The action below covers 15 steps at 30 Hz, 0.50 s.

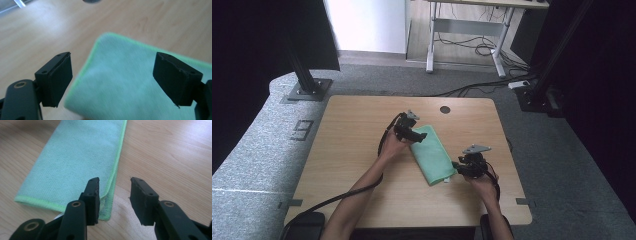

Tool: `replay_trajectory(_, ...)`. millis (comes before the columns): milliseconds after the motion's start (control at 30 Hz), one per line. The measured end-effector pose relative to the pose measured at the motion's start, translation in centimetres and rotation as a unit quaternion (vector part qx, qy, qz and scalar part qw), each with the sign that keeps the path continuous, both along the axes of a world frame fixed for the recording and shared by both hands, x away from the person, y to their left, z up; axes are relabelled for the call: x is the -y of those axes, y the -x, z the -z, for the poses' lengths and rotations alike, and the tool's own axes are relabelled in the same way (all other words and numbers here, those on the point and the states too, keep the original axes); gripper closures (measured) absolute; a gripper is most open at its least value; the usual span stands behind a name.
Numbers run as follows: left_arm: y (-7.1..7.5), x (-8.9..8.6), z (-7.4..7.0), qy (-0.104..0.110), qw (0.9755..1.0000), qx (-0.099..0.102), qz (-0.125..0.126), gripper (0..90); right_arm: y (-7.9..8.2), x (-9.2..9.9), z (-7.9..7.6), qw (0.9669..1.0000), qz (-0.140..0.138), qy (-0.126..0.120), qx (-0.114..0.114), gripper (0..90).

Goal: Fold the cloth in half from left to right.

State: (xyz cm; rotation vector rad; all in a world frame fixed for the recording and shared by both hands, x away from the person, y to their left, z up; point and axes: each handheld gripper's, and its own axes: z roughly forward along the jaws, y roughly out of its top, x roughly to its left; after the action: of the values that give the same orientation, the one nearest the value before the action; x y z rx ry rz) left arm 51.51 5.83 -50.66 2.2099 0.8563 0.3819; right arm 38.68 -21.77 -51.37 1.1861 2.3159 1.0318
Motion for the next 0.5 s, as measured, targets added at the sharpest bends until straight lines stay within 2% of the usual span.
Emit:
replay_trajectory(100,1.2,-0.4,0.8,-0.008,0.9999,-0.006,0.0,15.3,-0.3,0.0,0.6,0.9999,-0.004,0.009,-0.003,55.4)
replay_trajectory(300,3.5,-1.6,1.8,-0.014,0.9998,-0.01,-0.003,15.3,-0.9,0.1,2.0,0.999,-0.007,0.036,-0.025,53.1)
replay_trajectory(433,4.4,-2.0,2.4,-0.015,0.9998,-0.013,-0.005,15.4,-1.1,0.1,2.3,0.9988,-0.006,0.038,-0.031,51.1)
replay_trajectory(500,4.5,-2.0,2.7,-0.029,0.9995,-0.013,-0.006,15.3,-1.2,0.3,2.5,0.9989,-0.005,0.031,-0.034,50.0)
